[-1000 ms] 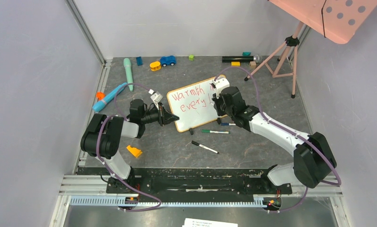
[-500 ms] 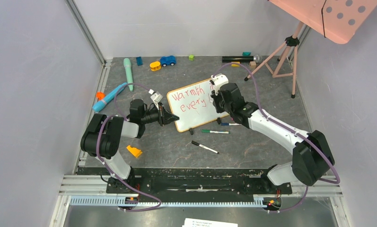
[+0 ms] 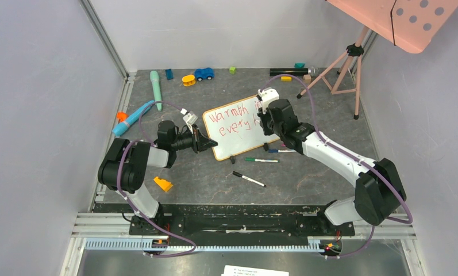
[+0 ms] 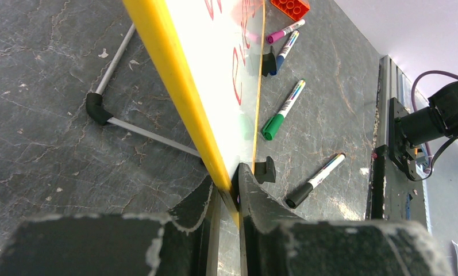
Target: Write a sentence on the whiteboard
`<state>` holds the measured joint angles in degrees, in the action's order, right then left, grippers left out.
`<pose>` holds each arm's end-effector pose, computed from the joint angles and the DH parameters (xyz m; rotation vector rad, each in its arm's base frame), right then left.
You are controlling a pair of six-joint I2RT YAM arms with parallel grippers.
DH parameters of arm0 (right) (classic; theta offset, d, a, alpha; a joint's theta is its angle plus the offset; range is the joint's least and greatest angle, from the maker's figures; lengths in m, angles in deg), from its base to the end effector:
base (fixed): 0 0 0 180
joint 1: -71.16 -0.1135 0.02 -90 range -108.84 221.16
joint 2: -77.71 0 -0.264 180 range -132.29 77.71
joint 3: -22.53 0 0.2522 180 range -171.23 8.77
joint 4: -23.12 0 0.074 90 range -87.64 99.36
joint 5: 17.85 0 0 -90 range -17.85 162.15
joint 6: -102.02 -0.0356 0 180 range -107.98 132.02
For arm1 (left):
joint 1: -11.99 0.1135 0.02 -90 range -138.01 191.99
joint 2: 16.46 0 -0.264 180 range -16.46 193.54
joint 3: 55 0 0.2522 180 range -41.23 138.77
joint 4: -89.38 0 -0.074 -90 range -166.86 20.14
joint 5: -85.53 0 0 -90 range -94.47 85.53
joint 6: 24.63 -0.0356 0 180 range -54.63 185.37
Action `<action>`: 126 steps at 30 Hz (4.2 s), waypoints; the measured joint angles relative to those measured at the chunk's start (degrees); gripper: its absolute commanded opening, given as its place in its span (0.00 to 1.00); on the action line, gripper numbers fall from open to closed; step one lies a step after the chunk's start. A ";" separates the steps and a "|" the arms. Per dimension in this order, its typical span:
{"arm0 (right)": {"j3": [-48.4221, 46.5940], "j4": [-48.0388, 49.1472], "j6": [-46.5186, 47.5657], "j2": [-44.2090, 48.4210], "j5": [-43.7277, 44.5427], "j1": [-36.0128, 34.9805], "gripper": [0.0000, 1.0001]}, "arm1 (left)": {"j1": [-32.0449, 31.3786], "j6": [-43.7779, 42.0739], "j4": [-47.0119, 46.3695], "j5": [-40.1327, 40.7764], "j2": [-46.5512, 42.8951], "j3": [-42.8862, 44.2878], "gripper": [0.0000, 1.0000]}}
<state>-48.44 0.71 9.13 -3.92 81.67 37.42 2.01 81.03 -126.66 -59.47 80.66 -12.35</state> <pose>0.2701 0.1733 0.2685 -0.4768 2.0917 0.1957 0.2794 -0.0788 0.1404 0.5859 1.8327 -1.2025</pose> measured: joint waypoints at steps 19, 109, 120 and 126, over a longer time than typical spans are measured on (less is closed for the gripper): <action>3.61 1.66 -0.46 1.07 -0.42 0.35 0.00 | 0.00 0.00 -0.02 0.09 0.00 0.00 0.02; -1.57 -1.36 0.52 -0.85 0.00 3.28 0.00 | 0.00 0.00 0.00 0.26 0.00 0.07 0.02; 2.40 -0.39 -0.09 0.68 0.00 3.28 0.00 | 0.00 0.00 0.00 0.31 0.00 0.07 0.02; 2.45 -0.55 -0.04 0.92 0.00 3.32 0.00 | 0.00 0.00 -0.02 0.31 0.00 0.07 0.02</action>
<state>-45.99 0.17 9.08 -3.00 81.67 40.75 2.01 81.03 -126.68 -59.17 80.66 -12.28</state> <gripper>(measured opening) 0.120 0.196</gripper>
